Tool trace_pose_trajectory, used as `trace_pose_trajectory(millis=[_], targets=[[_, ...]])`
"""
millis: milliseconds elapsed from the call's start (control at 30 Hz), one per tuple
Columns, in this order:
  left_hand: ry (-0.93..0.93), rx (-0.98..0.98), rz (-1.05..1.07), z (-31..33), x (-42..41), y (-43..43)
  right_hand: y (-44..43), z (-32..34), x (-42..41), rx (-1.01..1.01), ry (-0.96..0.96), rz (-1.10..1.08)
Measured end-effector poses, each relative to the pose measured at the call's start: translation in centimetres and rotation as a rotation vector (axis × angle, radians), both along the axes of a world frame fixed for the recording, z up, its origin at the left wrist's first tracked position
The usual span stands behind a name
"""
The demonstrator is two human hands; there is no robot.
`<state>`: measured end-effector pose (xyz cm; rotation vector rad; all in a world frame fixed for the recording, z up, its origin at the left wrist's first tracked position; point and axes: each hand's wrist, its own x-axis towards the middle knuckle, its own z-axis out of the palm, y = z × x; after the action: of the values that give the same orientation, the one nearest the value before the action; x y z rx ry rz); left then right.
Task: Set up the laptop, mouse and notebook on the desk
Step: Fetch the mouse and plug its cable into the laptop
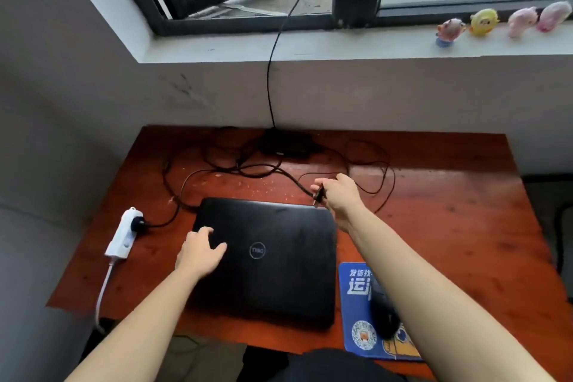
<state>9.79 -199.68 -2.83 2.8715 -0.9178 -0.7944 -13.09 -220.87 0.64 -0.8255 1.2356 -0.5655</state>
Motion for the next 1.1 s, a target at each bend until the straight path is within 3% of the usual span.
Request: trace_pose_trajectory(millis=[67, 233, 400, 467, 633, 833, 1000, 1100], targets=[[0.029, -0.005, -0.012, -0.8, 3.7, 0.8, 1.1, -0.1, 2.7, -0.028, 0.076, -0.035], [0.172, -0.063, 0.054, -2.7, 11.2, 2.0, 1.8, 2.7, 9.8, -0.420, 0.242, -0.010], [0.734, -0.273, 0.456, -3.2, 13.3, 2.6, 4.7, 6.3, 16.6, -0.630, 0.173, 0.149], [0.809, -0.293, 0.494, -3.5, 13.8, 2.7, 7.2, 4.6, 18.4, -0.624, 0.213, 0.303], [0.930, -0.313, 0.579, -4.7, 14.3, 3.6, 13.6, -2.9, 17.5, -0.294, 0.427, 0.737], [0.902, -0.346, 0.615, -5.9, 13.5, 4.0, 14.9, -6.8, 13.8, -0.282, 0.654, 0.522], [0.862, -0.397, 0.687, -5.8, 12.2, 4.4, 10.2, -5.5, 14.3, -0.094, 0.490, 0.177], [0.873, -0.391, 0.707, -5.5, 12.2, 4.7, 9.2, -3.7, 16.1, -0.412, 0.479, 0.271]])
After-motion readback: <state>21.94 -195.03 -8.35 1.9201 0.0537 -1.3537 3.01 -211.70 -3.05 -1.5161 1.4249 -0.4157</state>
